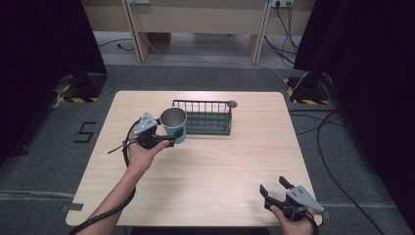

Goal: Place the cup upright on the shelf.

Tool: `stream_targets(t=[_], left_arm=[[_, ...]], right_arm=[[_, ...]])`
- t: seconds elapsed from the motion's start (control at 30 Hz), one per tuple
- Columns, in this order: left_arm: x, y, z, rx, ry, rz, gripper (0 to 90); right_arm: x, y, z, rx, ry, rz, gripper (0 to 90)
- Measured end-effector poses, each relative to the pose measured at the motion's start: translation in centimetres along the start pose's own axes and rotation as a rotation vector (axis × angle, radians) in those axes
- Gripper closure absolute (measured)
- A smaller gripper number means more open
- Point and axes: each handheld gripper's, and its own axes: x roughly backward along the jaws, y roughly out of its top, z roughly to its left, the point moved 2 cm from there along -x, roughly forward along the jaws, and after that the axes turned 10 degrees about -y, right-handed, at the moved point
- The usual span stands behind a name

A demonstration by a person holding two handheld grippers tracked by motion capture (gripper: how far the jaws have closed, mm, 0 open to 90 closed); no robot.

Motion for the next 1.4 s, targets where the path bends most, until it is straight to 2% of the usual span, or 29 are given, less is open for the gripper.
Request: stream_targets(t=[1.4], left_arm=[[-3.1,2.2,1.4,-0.012,0.003,0.002,15.4]], right_arm=[[0.0,-0.1,0.1,-0.005,0.007,0.003,19.9]])
